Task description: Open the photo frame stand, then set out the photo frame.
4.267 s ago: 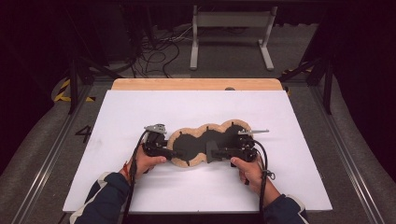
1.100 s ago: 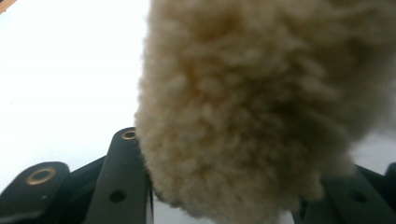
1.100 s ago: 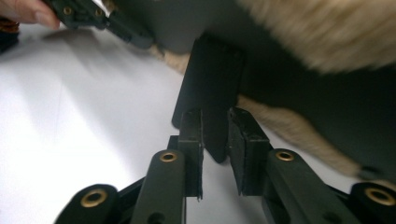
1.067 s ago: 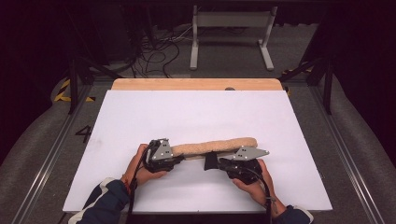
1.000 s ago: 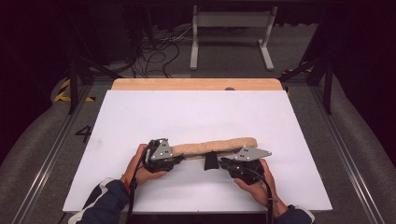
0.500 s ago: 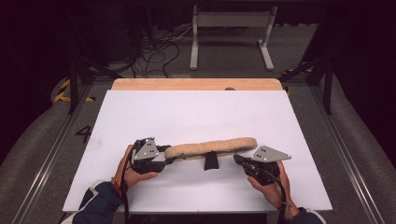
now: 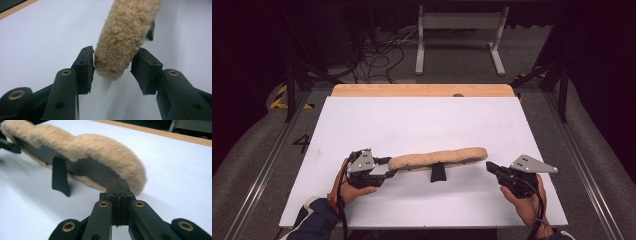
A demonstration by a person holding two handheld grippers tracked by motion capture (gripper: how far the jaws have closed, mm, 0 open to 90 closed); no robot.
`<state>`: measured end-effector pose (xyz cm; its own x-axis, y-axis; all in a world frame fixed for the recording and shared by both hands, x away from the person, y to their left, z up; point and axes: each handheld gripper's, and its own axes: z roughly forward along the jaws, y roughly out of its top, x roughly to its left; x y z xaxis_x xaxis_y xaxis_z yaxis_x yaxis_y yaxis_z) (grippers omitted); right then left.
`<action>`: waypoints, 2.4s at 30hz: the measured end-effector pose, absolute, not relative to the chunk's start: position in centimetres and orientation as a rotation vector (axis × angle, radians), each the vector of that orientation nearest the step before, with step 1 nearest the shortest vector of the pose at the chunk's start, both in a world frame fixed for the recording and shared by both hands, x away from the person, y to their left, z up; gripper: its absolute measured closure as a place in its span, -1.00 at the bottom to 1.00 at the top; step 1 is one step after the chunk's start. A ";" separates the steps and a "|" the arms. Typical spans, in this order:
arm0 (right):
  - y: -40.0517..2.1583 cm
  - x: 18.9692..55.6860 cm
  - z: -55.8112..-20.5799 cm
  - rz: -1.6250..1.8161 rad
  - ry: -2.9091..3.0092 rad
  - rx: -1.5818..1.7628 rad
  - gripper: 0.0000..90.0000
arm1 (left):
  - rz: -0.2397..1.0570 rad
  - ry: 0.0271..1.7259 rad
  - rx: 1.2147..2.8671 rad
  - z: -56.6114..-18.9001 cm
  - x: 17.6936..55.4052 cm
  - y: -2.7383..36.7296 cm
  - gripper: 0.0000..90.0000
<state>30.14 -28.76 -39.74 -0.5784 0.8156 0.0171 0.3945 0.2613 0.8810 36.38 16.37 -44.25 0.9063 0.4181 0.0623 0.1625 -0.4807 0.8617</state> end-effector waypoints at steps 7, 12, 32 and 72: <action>-28.8 31.2 -40.5 1.275 2.096 1.114 1.00 | 0.297 0.423 2.073 -44.3 36.6 15.8 0.08; -27.9 31.2 -40.7 1.287 2.089 1.077 1.00 | 0.309 0.421 2.091 -44.4 36.6 15.2 0.02; -26.3 33.8 -42.1 1.298 2.089 1.130 1.00 | 0.314 0.405 2.105 -44.2 36.2 14.8 0.33; -24.7 36.7 -42.9 1.213 2.084 1.142 1.00 | 0.463 0.282 2.205 -43.6 32.1 12.5 0.45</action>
